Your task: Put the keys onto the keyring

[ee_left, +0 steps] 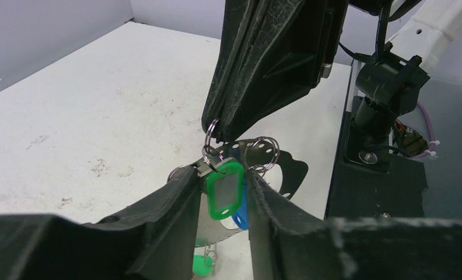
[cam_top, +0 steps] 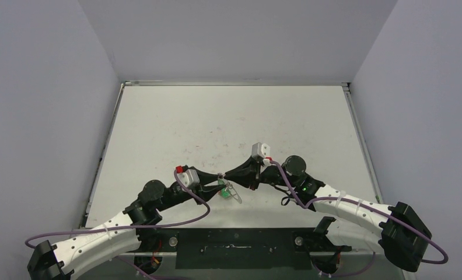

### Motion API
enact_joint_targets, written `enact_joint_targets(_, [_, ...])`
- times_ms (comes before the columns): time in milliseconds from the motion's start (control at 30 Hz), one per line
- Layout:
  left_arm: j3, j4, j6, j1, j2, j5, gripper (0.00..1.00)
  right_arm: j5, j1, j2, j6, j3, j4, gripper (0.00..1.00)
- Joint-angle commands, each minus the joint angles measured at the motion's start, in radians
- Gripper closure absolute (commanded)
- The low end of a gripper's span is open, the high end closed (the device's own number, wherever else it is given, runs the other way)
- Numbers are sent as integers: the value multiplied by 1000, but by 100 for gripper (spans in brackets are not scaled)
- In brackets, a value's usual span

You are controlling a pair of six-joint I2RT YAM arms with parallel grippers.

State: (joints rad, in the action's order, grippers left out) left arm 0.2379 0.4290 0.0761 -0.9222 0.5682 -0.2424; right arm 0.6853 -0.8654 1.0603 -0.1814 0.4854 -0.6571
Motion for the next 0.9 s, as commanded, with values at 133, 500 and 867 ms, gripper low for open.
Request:
enact_joint_targets(133, [10,65,7,-5,-14,-6,83,1,-5,-4,-6,1,-99,100])
enact_joint_targets(500, [-24,-28,14,-4,-80,-5,100,-3,-6,-8,-16,7,-122,100])
enact_joint_targets(867, [-36,-65,17,-4,-64,-7,100,-3,-6,-6,-29,2,-154,100])
